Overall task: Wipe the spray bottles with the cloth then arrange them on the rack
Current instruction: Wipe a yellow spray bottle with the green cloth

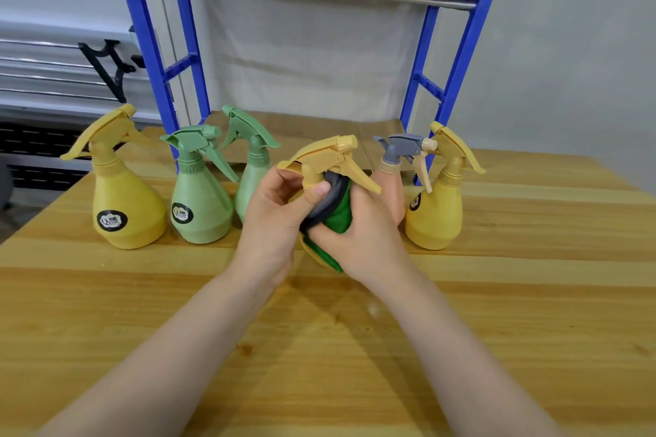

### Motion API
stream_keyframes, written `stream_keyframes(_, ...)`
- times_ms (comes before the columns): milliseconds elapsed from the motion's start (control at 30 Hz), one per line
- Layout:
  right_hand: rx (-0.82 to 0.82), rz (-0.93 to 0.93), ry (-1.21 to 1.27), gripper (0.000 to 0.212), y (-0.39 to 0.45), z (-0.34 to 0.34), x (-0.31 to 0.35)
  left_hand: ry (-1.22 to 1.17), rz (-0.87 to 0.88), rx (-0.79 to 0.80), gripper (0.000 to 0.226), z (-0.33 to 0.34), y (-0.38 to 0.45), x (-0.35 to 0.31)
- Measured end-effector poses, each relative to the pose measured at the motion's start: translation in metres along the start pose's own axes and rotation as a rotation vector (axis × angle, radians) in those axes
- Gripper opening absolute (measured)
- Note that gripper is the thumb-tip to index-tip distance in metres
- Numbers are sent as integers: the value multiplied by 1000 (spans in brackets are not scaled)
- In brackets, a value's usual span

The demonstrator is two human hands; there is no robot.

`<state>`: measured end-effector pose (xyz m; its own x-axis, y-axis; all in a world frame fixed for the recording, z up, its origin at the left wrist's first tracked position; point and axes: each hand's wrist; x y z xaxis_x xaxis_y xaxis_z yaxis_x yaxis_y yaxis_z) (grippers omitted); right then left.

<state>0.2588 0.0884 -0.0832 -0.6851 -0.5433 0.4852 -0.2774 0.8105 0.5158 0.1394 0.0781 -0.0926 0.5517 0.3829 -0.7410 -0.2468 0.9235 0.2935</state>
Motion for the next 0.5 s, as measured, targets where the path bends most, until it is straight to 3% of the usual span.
stream_keyframes(167, 10, -21, 38, 30, 0, 7, 0, 81, 59, -7, 19, -4, 1, -1)
stream_keyframes(333, 37, -28, 117, 53, -10, 4, -10, 28, 33, -25, 21, -6, 3, -5)
stream_keyframes(500, 150, 12, 62, 55, -29, 4, -26, -25, 20, -53, 23, -5, 4, -15)
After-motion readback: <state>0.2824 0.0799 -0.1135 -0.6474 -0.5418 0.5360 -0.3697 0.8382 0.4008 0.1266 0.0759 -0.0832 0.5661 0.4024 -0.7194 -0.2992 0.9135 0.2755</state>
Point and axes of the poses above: each hand's wrist, its own y-axis towards the middle knuckle, its own z-axis out of the palm, x = y × z, and after that the axes turned 13 degrees about -y, right-handed
